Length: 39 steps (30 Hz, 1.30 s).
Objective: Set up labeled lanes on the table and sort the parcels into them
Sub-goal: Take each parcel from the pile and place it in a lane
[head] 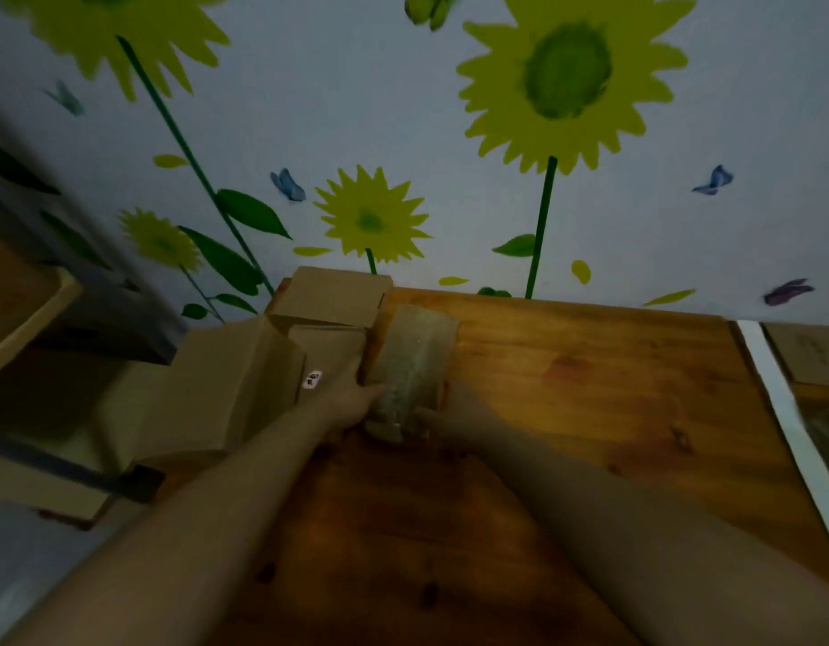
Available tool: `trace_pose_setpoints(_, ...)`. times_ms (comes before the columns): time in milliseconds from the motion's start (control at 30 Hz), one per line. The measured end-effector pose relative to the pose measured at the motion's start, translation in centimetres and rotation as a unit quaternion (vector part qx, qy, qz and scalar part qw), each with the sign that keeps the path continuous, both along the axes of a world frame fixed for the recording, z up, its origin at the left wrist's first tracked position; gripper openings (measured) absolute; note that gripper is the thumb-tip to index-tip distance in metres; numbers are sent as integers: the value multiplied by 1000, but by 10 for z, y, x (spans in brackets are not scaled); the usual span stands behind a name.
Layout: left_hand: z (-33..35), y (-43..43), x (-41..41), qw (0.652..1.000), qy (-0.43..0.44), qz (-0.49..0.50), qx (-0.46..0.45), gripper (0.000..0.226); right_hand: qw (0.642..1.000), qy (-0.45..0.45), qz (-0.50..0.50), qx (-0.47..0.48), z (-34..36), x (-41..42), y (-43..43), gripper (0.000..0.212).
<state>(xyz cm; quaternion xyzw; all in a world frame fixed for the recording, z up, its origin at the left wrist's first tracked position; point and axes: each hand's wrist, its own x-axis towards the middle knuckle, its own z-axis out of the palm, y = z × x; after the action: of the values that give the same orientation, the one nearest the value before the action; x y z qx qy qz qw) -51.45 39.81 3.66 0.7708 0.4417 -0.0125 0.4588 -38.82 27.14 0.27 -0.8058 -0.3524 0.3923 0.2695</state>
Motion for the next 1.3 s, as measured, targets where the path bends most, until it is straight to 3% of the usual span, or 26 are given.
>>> trace_pose_setpoints(100, -22, 12, 13, 996, -10, 52, -66, 63, 998, 38, -55, 5, -23, -2, 8, 70)
trace_pose_setpoints(267, -36, 21, 21, 992, 13, 49, -118, 53, 988, 88, -122, 16, -40, -8, 15, 63)
trace_pose_setpoints(567, -17, 9, 1, 979, -124, 33, -158, 60, 949, 167, -213, 161, 8, -29, -10, 53)
trace_pose_setpoints(667, 7, 5, -5, 964, -191, 24, -183, 57, 932, 156, -238, 226, 43, -37, -18, 47)
trace_pose_setpoints(833, 55, -12, -12, 954, -273, 6, -127, 49, 915, 144, -269, 266, 100, -52, -32, 46)
trace_pose_setpoints(933, 86, -30, -19, 945, -301, -35, -125, 28, 900, 133, -288, 298, 133, -59, -45, 26)
trace_pose_setpoints(1000, 105, -44, -27, 940, -316, -56, -120, 14, 897, 120, -286, 316, 150, -66, -58, 33)
trace_pose_setpoints(1067, 123, -54, -34, 934, -331, -72, -113, 17, 907, 76, -273, 310, 163, -73, -72, 39)
trace_pose_setpoints(1133, 138, -63, -37, 930, -342, -87, -107, 24, 914, 29, -259, 311, 174, -78, -89, 32)
trace_pose_setpoints(1300, 177, -86, -37, 924, -353, -139, -57, 37, 909, 30, -212, 357, 200, -76, -128, 29)
